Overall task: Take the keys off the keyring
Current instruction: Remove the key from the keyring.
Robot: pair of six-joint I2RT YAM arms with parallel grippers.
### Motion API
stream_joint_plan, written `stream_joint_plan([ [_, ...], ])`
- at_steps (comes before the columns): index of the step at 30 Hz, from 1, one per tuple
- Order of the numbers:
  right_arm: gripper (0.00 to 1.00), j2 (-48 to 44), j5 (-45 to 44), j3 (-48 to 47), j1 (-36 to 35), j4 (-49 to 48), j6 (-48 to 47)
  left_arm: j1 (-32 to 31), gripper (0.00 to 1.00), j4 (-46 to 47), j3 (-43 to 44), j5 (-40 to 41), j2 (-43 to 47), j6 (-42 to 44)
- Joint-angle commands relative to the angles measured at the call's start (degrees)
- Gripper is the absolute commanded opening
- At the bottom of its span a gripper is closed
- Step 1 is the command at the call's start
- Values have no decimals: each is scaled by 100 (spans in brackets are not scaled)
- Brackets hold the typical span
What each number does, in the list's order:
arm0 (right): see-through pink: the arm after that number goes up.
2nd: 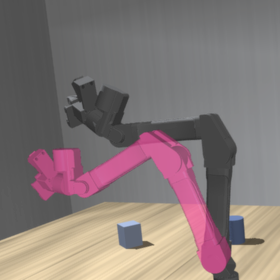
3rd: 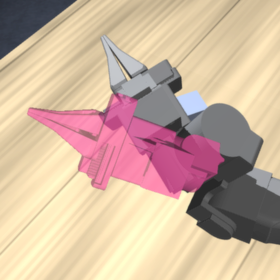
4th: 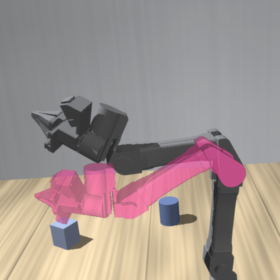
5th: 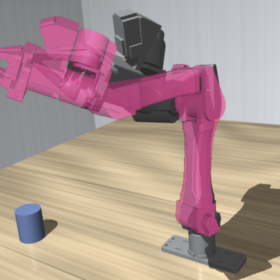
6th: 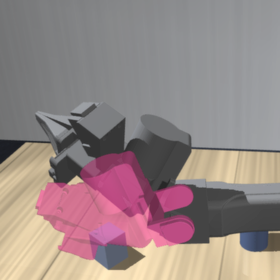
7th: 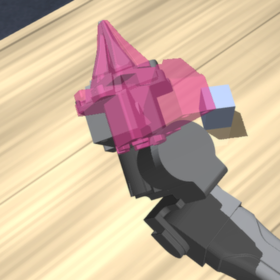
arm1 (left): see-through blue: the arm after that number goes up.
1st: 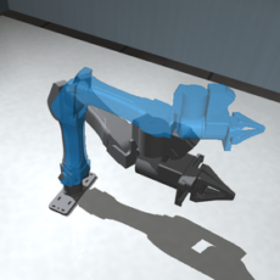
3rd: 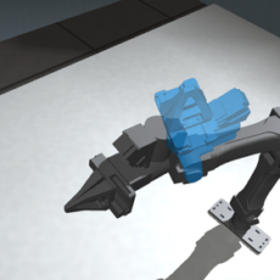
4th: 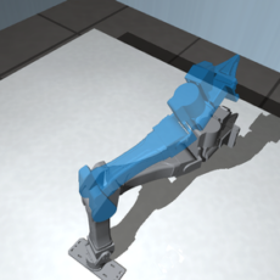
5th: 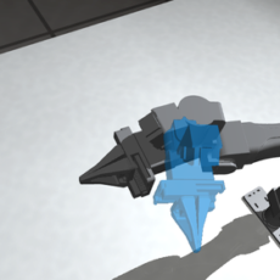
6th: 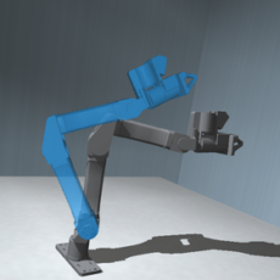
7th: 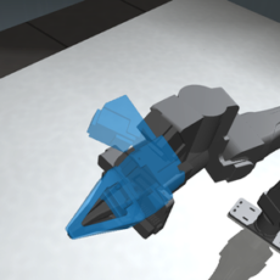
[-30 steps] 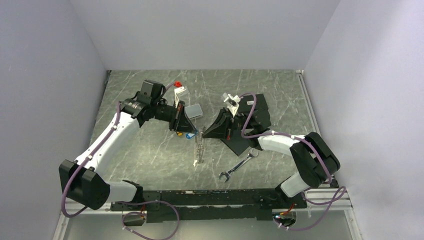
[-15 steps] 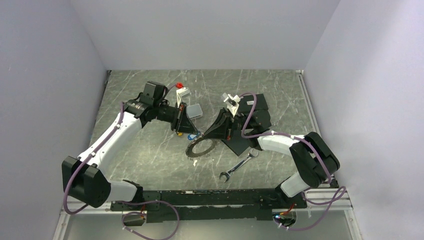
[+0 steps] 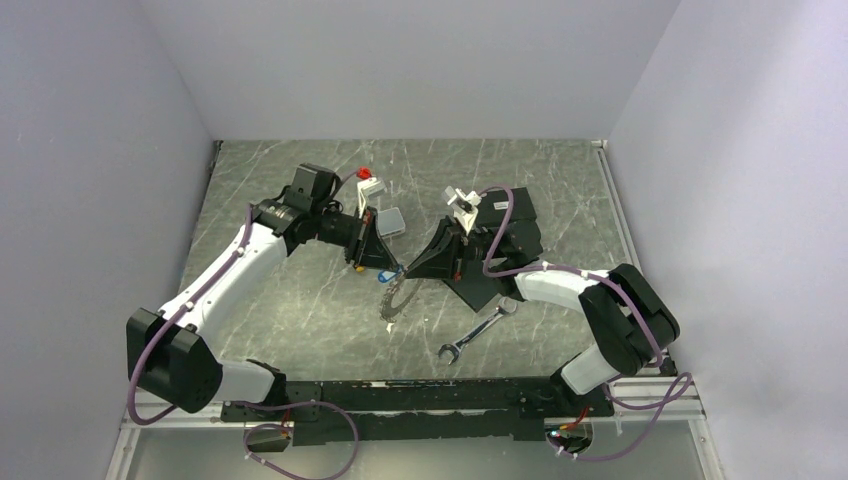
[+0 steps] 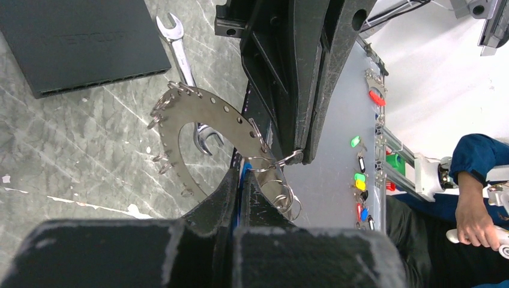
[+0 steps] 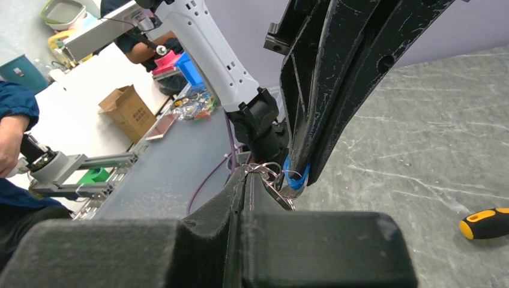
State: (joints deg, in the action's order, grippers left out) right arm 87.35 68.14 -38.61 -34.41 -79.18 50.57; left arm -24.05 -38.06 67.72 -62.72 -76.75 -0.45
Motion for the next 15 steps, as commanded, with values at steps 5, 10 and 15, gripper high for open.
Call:
stream_joint_plan([
  [5, 0, -74, -26, -305, 16, -718, 8, -59, 0, -166, -11, -155, 31, 531],
  [10, 0, -63, -117, -317, 40, -849, 82, -93, 0, -394, 17, -145, 63, 727],
  [15, 0, -38, -184, -297, 40, -970, 105, -108, 1, -580, 121, -221, 71, 900],
])
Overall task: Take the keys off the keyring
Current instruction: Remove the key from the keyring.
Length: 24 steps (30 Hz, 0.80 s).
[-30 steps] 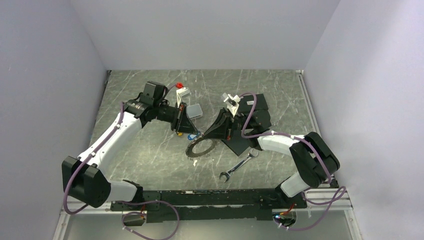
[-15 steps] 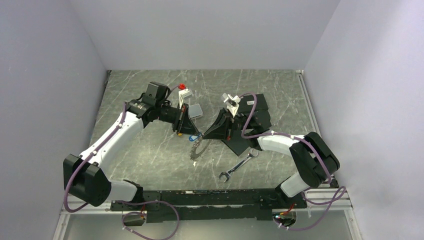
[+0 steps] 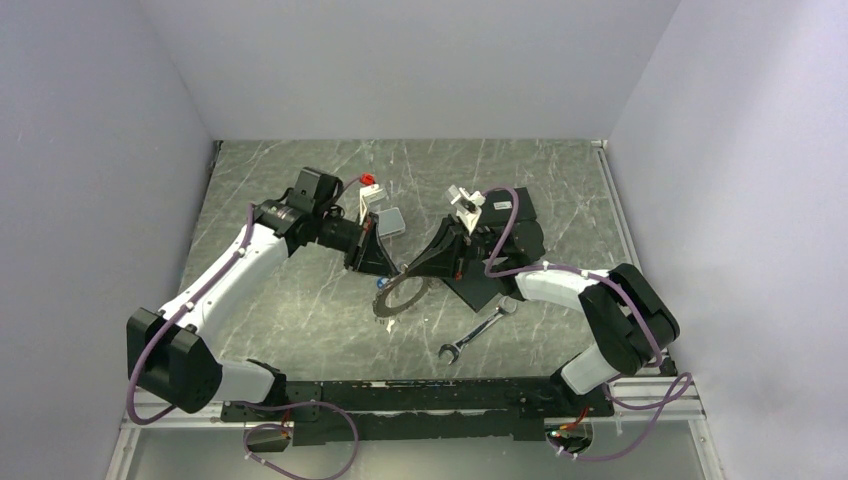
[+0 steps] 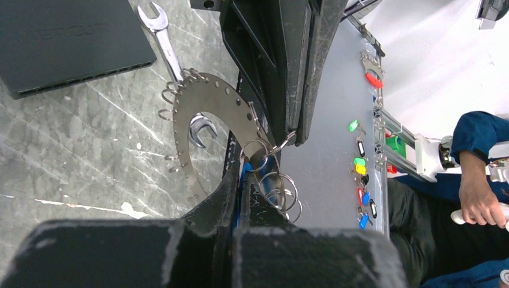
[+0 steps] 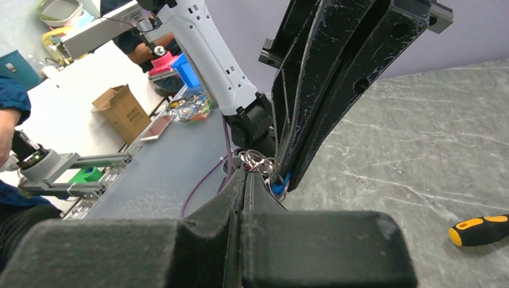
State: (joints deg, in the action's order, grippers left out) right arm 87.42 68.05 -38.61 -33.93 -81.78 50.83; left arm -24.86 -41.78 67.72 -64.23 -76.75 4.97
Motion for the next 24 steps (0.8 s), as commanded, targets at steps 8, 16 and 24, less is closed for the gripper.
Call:
stream_joint_plan([
  [8, 0, -19, -88, -276, -8, -845, -88, 104, 32, -981, 412, -77, 305, 995],
  [16, 0, 44, 195, -440, -47, -1153, -105, 631, 38, -1226, 281, -76, 1188, 1662],
  [24, 0, 138, 243, -542, -237, -1481, 154, 448, 38, 757, -504, 260, 2374, 873],
])
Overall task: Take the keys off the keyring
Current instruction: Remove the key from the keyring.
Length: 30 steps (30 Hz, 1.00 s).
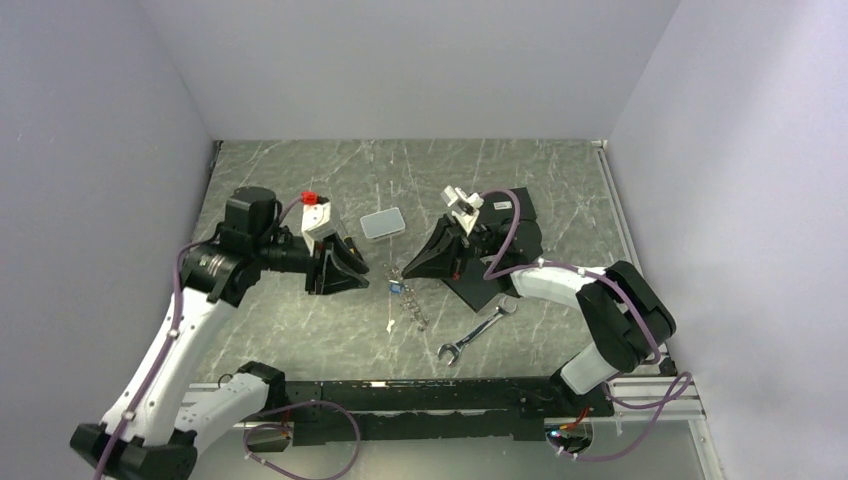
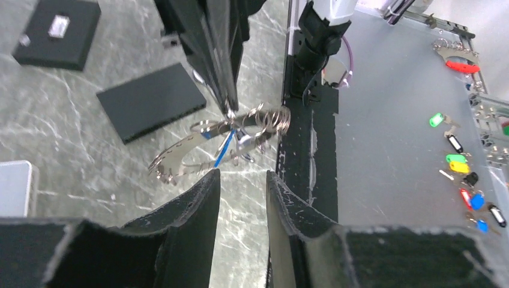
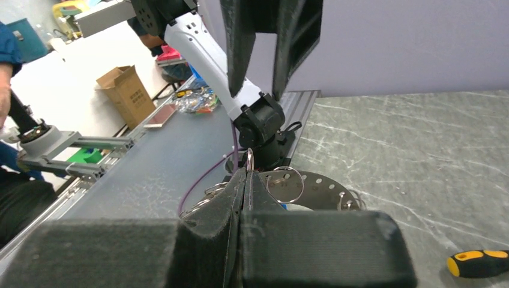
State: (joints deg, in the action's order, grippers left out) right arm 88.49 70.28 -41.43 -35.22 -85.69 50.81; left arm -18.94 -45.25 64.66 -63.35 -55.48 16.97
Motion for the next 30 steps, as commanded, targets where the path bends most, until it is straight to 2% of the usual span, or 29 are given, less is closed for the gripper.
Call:
stream_joint_plan([
  [1, 0, 31, 22, -265, -125, -1124, 188, -245, 38, 1133, -167, 238, 197, -348],
  [5, 0, 37, 28, -269, -193, -1189, 235, -736, 32, 1111, -78, 524, -29, -296],
  [10, 0, 30, -43, -218, -213, -1246, 239, -987, 29, 1538, -419, 772, 40, -586],
  [17, 0, 41, -332, -151, -212, -1245, 239, -1102, 27, 2019, -764, 827, 74, -952],
  [23, 0, 106, -516, -94, -213, -1248, 210, -1129, 18, 2334, -859, 798, 22, -1203],
  [27, 0, 140, -551, -37, -207, -1239, 133, -1137, 15, 2358, -824, 742, -6, -1244],
  [30, 0, 160, -557, -27, -205, -1240, 117, -1149, 1, 2285, -824, 813, 1, -1228],
])
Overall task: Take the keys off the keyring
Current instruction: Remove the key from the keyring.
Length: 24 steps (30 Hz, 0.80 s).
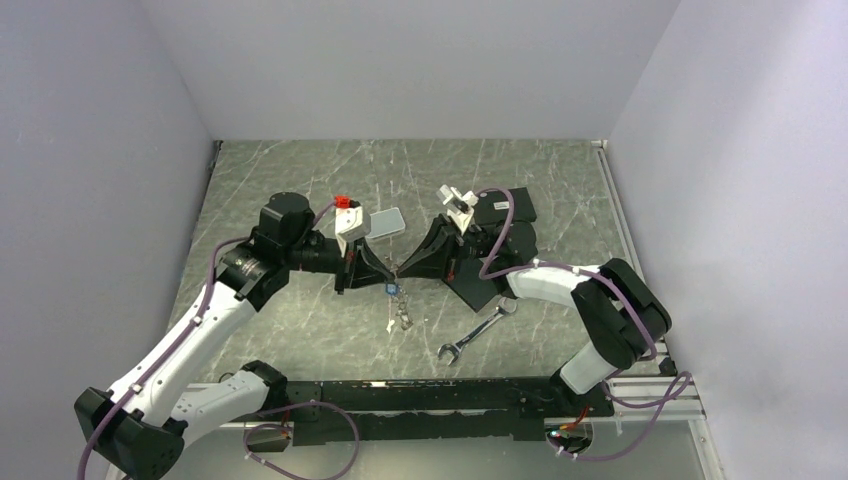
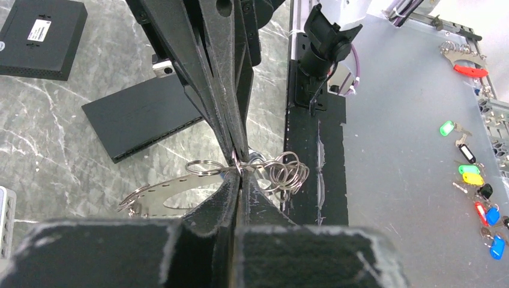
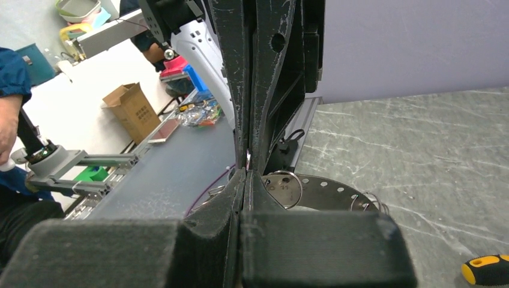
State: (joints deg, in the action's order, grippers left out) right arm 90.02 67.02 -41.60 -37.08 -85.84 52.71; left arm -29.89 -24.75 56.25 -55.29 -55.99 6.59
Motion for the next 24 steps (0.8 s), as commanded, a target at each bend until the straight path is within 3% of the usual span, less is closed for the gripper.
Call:
stream_joint_plan([
  [1, 0, 7, -221, -13, -19, -1221, -69, -57, 0, 176, 25, 64, 57, -207],
  [5, 4, -55, -78, -54, 75, -1054, -157, -52, 0, -445, 298, 445, 8, -63],
  [9, 34, -286, 430, -267, 386, 212, -920, -52, 0, -1500, 809, 717, -228, 266],
  [13, 49, -521, 768, -684, 694, 2214, -2187, -59, 0, -2255, 1292, 875, -720, 255],
  [15, 46, -637, 717, -1153, 720, 4352, -3415, -54, 0, -2504, 1474, 1024, -984, 21],
  [16, 42, -716, 529, -1497, 707, 5663, -4687, -59, 0, -2631, 1603, 1143, -1144, -86],
  [18, 37, -738, -260, -2315, 479, 9181, -7051, -53, 0, -2903, 1787, 1251, -1457, -277],
  [20, 37, -827, -800, -2489, 286, 9867, -7807, -36, 0, -3005, 1861, 1228, -1646, -447],
  [24, 37, -1032, -959, -2254, 245, 9952, -7967, -17, 0, -2967, 1906, 1099, -1774, -620],
])
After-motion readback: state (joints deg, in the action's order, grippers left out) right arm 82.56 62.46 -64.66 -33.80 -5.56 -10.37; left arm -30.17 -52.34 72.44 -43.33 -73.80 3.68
